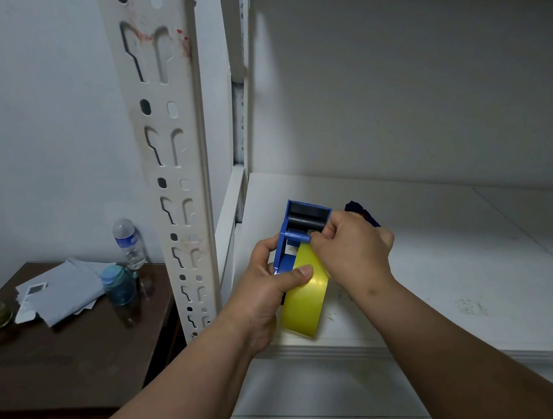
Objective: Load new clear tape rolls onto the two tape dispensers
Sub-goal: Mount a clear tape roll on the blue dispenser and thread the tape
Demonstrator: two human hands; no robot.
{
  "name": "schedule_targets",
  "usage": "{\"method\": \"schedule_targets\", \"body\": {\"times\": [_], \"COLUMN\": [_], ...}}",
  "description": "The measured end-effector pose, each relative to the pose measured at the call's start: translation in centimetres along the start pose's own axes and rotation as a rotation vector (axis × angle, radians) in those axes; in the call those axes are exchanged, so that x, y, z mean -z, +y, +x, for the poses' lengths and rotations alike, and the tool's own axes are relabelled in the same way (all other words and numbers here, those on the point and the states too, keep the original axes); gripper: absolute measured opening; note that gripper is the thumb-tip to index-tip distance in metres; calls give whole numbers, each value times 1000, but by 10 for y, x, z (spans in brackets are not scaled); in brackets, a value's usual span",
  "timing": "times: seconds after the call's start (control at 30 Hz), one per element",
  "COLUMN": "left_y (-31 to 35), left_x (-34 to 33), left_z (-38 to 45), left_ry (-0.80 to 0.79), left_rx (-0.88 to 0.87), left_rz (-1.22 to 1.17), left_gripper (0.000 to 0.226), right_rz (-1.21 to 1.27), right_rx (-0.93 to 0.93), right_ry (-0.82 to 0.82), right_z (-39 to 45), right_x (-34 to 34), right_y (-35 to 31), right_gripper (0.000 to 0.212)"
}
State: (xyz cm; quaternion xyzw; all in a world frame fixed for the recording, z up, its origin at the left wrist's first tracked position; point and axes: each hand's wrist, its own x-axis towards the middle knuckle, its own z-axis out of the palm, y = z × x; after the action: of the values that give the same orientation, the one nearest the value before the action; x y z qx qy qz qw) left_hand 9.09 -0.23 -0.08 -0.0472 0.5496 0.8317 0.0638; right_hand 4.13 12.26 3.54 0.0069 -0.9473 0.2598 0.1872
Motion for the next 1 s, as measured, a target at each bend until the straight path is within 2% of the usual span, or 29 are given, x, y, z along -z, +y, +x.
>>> {"method": "schedule_targets", "body": {"times": [0.27,0.43,0.6,0.73,1.0], "left_y": [5,0,-7,-6,-1], "left_x": [7,4,2,-2,4], "left_z": [4,8,10,10,15], "left_ry": [-59,-21,11,-14,-31], "left_rx": [-9,-60,-111,-47,23], "left_rz": [115,165,89,-12,-14], "left_gripper": [51,50,34,42,54], "right_rz": [-173,-271,-254,-311,-369], "right_rx": [135,201,206,227,272], "right_ry": [36,71,78,43,17], "right_z": [5,5,3,7,8], "right_x": [7,9,6,9,12], "right_y": [2,6,5,8,4], "right_gripper": [31,27,26,27,25]}}
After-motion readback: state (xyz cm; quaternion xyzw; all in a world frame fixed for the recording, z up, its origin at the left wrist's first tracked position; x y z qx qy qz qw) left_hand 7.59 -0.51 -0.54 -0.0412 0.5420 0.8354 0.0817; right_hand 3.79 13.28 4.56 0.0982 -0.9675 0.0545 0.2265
